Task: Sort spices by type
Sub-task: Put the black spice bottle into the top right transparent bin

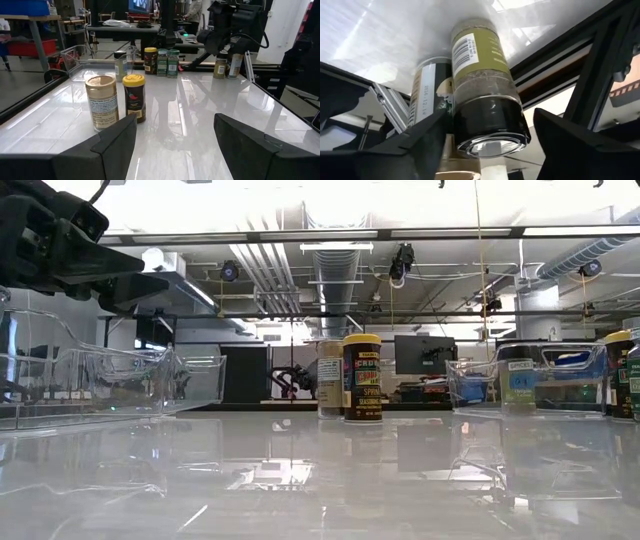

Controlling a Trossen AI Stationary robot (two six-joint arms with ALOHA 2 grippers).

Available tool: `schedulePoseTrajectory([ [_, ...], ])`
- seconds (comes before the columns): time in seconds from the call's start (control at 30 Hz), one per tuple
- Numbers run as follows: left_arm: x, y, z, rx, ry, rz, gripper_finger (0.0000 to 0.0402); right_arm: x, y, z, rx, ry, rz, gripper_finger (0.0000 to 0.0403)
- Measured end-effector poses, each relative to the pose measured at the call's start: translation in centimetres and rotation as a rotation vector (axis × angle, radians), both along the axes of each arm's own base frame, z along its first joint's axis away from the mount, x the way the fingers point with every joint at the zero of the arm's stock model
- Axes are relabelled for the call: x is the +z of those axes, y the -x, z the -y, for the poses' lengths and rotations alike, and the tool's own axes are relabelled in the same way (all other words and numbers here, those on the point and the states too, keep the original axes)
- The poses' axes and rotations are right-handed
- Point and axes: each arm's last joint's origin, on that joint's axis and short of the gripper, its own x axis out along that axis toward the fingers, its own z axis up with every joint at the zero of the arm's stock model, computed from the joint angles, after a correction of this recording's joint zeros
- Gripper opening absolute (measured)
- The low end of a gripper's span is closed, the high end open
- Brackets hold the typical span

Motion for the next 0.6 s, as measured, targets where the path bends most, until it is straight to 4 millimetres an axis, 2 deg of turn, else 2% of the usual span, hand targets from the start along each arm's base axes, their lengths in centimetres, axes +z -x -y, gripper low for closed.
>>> schedulePoseTrajectory([
  [0.3,0.0,0.0,0.0,0.0,0.0,0.0,0.0251,0.1,-0.4,0.2,-0.001,-0.02,0.009,0.02],
  [0.43,0.0,0.0,0.0,0.0,0.0,0.0,0.0251,0.5,-1.3,0.7,-0.047,-0.026,0.027,0.0198],
  [0.6,0.0,0.0,0.0,0.0,0.0,0.0,0.0251,1.1,-2.6,1.8,-0.146,-0.025,0.03,0.0215],
])
